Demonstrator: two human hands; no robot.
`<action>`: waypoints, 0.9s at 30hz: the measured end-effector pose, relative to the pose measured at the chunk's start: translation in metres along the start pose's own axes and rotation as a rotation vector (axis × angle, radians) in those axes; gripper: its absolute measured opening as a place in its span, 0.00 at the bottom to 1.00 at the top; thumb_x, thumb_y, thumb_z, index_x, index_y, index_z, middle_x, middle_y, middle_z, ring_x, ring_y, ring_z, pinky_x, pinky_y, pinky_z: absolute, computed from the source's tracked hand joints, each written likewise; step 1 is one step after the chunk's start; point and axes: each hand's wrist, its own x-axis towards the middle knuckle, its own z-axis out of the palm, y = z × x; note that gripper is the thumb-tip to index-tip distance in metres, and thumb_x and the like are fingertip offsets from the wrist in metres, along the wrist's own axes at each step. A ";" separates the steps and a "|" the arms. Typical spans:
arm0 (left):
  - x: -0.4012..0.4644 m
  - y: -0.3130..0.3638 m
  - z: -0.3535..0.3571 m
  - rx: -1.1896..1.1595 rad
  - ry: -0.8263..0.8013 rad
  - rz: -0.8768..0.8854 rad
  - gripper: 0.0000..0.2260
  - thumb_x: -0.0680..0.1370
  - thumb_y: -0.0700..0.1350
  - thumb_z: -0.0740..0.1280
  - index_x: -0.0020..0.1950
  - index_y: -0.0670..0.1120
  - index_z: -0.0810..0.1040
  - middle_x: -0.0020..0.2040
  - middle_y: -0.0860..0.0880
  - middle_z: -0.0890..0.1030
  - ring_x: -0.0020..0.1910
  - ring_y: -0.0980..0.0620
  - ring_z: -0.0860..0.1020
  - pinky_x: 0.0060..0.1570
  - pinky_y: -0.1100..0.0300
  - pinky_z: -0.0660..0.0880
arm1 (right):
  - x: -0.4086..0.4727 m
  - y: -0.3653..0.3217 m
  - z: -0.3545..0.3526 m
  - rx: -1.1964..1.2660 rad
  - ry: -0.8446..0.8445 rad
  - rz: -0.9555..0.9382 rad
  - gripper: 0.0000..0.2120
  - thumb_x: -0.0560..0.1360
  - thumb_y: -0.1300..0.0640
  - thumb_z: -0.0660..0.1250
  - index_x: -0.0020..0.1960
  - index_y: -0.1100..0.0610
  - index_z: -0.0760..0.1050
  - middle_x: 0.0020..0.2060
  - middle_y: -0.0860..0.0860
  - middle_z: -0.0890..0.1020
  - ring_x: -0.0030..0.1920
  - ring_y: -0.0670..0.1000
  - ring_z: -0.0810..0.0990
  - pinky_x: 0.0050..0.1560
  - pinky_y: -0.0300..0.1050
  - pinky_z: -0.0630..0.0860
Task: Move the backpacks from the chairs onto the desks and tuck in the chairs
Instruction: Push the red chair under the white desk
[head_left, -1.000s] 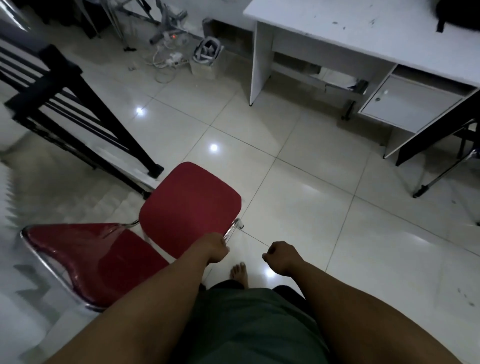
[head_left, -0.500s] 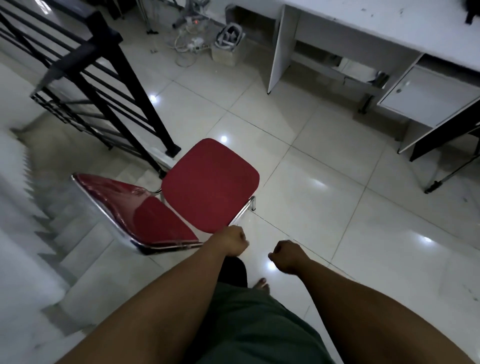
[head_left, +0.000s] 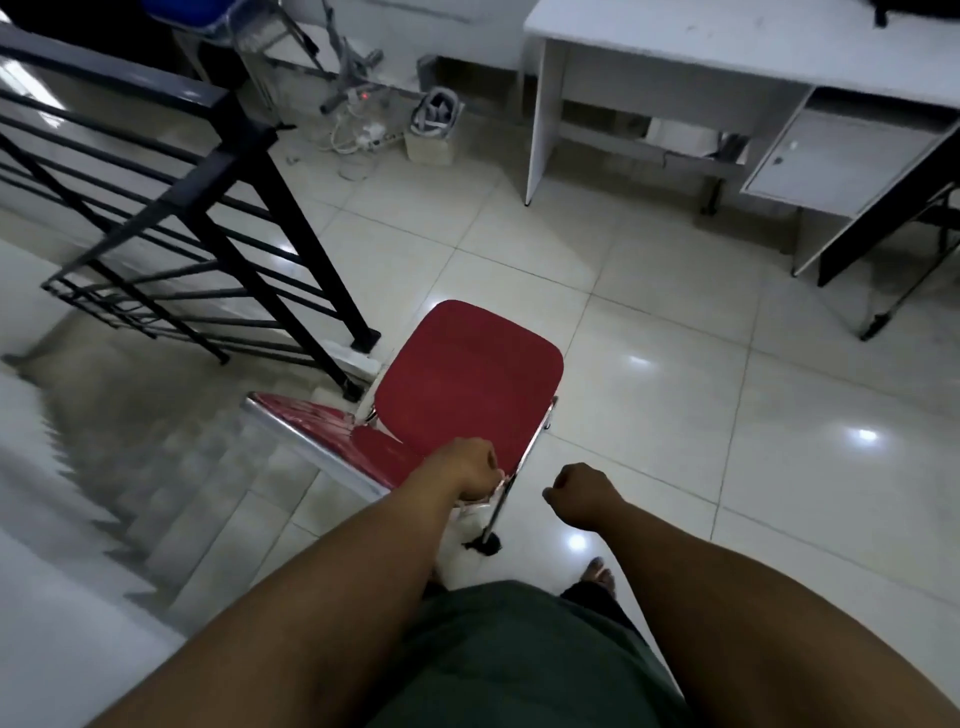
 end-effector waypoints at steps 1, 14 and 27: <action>-0.003 -0.010 -0.006 0.013 -0.007 0.008 0.13 0.79 0.52 0.66 0.60 0.47 0.79 0.60 0.46 0.80 0.58 0.46 0.77 0.58 0.54 0.75 | -0.002 -0.013 0.012 0.028 0.003 -0.004 0.13 0.79 0.50 0.62 0.53 0.60 0.74 0.49 0.56 0.79 0.55 0.57 0.79 0.42 0.41 0.69; -0.035 -0.088 -0.060 0.295 0.149 0.056 0.14 0.79 0.52 0.63 0.62 0.49 0.78 0.60 0.47 0.80 0.58 0.45 0.77 0.60 0.51 0.73 | -0.032 -0.105 0.073 -0.004 0.009 -0.014 0.13 0.78 0.52 0.63 0.56 0.59 0.78 0.53 0.57 0.81 0.46 0.54 0.78 0.44 0.43 0.72; -0.045 -0.161 -0.105 0.217 0.102 0.201 0.17 0.76 0.63 0.61 0.56 0.54 0.79 0.56 0.52 0.81 0.56 0.50 0.77 0.63 0.48 0.70 | -0.019 -0.153 0.064 0.037 0.090 0.044 0.12 0.74 0.58 0.69 0.55 0.62 0.79 0.49 0.58 0.82 0.48 0.55 0.81 0.42 0.43 0.74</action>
